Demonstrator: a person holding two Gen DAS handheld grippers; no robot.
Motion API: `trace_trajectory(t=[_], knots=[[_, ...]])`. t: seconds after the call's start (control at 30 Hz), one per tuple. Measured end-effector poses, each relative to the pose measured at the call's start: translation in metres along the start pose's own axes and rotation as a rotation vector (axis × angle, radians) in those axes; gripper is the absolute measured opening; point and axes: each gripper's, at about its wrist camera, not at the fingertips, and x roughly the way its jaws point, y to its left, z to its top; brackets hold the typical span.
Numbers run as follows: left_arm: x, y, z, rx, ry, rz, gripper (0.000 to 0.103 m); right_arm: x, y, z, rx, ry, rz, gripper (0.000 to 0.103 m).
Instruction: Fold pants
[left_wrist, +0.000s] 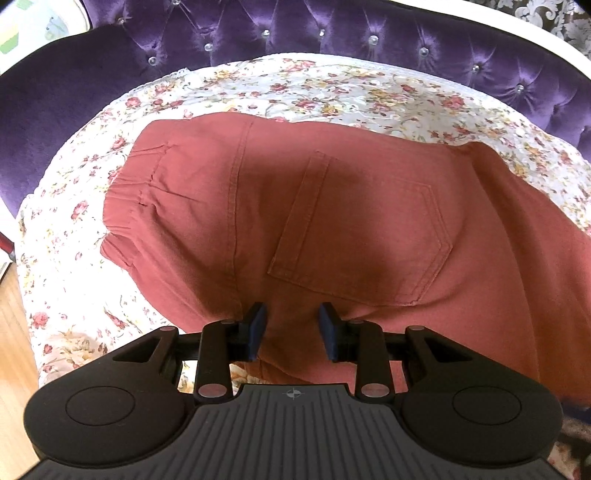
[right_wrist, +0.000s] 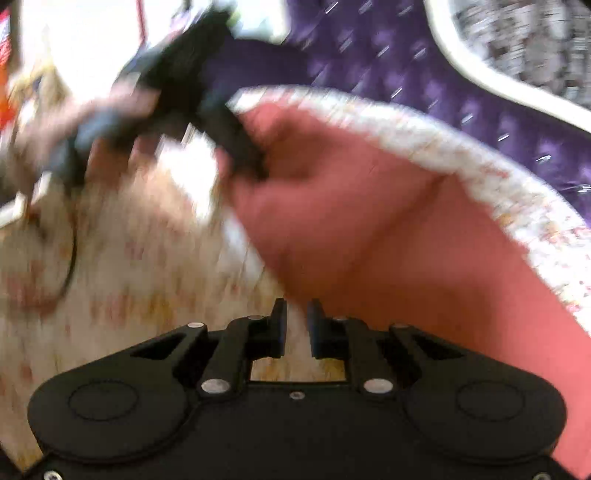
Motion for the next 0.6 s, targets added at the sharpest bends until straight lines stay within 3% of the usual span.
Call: trace_trajectory(t=[0.1,0.2,0.27,0.33,0.4,0.5,0.6], knots=[[-0.001,-0.002,-0.001,0.004,0.001,0.009,0.031,0.015,-0.007,0.014,0.042,-0.039,-0.031,0.023],[-0.002,0.000,-0.006,0.012,0.006,0.020,0.031,0.044,-0.005,0.014,0.064,0.006,-0.023,0.027],[-0.002,0.003,-0.009,0.012,0.013,0.019,0.031,0.057,0.003,0.007,0.036,0.078,0.021,0.025],[-0.002,0.007,-0.010,0.003,0.018,0.008,0.031,0.051,0.011,0.003,-0.006,0.077,0.056,0.020],[-0.005,0.007,-0.011,0.000,0.019,0.009,0.031,0.037,0.000,0.005,0.033,0.039,0.046,0.018],[-0.012,0.003,-0.010,-0.013,0.000,0.015,0.030,0.011,-0.039,0.007,0.117,-0.030,-0.043,0.019],[-0.024,-0.005,-0.009,-0.029,-0.032,-0.015,0.030,-0.004,-0.087,0.008,0.141,-0.037,-0.181,0.021]])
